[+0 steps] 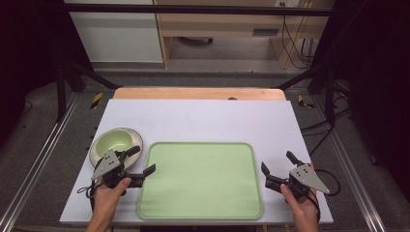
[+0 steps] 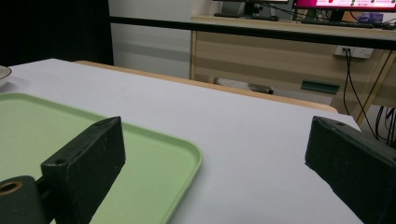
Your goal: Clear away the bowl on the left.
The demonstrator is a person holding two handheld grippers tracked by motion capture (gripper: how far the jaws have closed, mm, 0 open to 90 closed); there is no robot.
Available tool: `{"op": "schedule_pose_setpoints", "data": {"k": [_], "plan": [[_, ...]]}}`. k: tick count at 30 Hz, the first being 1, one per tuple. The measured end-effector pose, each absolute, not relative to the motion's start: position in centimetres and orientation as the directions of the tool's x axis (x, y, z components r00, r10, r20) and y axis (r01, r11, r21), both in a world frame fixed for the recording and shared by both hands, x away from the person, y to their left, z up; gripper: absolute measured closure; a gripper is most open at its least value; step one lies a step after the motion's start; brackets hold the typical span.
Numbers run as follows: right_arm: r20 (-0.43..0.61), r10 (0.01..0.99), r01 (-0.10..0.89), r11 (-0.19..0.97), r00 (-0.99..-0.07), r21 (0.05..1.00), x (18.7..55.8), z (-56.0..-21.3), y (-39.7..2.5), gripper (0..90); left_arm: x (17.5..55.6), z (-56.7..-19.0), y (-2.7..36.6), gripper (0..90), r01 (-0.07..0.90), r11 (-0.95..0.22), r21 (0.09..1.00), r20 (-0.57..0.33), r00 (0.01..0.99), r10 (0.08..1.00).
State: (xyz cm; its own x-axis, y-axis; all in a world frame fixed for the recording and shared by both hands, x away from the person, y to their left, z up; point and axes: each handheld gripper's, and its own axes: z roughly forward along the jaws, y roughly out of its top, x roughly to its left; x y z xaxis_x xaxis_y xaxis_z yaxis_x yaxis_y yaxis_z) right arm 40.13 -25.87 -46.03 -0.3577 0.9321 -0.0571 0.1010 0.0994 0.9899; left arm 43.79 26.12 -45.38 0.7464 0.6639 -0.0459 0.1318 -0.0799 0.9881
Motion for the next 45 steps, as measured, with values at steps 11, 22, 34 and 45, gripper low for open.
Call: {"op": "schedule_pose_setpoints", "data": {"k": [11, 22, 34, 45], "plan": [[-0.057, 0.932, 0.096, 0.098, -0.359, 0.991, 40.1, -46.0, -25.8, 5.4, 43.8, -45.4, 26.1, 5.3, 0.127, -0.083, 0.988, -0.039, 0.742, 0.669], [-0.058, 0.931, 0.099, 0.1, -0.36, 0.99, 40.1, -46.0, -25.9, 5.4, 43.8, -44.6, 26.6, 2.9, 0.107, -0.113, 0.988, 0.011, 0.676, 0.737], [-0.052, 0.929, 0.104, 0.096, -0.366, 0.99, 40.1, -46.0, -25.8, 5.4, 44.2, -42.9, 29.4, 6.5, 0.105, -0.085, 0.991, 0.019, 0.514, 0.858], [-0.061, 0.926, 0.101, 0.106, -0.372, 0.989, 40.2, -46.0, -25.6, 5.5, 44.5, -42.3, 31.9, 9.8, 0.146, -0.103, 0.984, 0.032, 0.426, 0.904]]}}
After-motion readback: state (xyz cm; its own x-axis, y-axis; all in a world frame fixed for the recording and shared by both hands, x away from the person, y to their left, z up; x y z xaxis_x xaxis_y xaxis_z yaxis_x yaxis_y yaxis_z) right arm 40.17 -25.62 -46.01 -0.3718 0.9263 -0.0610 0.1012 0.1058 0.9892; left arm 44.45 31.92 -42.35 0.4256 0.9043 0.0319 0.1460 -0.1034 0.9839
